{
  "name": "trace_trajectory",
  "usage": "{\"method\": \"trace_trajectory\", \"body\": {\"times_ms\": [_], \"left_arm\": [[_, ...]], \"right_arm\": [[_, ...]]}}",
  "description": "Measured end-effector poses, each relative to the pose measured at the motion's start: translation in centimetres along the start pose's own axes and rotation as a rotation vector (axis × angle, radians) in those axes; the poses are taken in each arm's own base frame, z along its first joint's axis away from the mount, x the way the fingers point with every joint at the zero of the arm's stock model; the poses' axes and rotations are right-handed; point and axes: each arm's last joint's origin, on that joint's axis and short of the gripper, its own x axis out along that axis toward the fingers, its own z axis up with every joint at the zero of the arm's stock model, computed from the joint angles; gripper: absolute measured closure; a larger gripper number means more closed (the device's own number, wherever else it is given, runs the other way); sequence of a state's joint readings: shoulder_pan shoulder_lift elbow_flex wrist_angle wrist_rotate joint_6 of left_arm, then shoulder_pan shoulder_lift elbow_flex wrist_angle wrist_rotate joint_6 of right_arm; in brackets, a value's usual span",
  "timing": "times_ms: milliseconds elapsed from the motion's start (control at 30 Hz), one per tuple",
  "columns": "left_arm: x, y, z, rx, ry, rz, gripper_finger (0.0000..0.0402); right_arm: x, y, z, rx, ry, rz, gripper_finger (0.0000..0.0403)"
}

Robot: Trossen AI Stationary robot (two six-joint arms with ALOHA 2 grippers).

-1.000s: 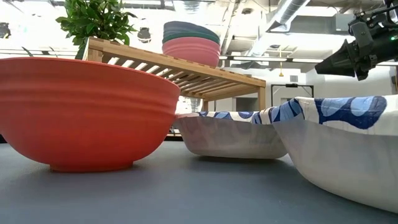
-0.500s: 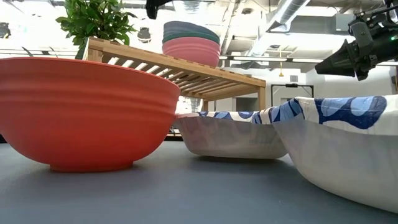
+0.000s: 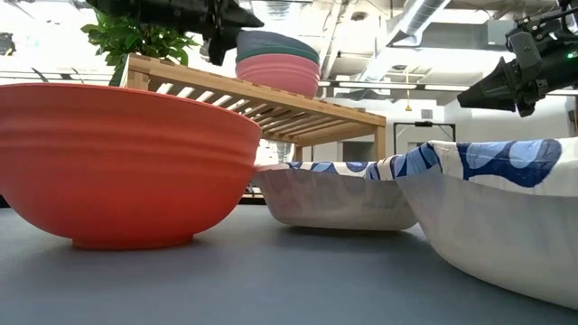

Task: Place and stack bowls onto a shelf
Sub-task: Stack the blue bowl on top of the green bowl on the shelf

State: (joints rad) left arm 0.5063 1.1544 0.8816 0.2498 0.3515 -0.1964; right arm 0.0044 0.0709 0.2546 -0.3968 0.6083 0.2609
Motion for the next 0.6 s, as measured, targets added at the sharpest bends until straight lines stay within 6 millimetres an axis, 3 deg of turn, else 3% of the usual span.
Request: {"method": "trace_trajectory", "body": {"times_ms": [600], "left_arm": [[-0.5,1.5,-0.8,-0.074,0.066,0.137,0.0265]], "right_arm": [[0.0,0.0,0.0,0.004,-0.001,0.001,0.0259]]}}
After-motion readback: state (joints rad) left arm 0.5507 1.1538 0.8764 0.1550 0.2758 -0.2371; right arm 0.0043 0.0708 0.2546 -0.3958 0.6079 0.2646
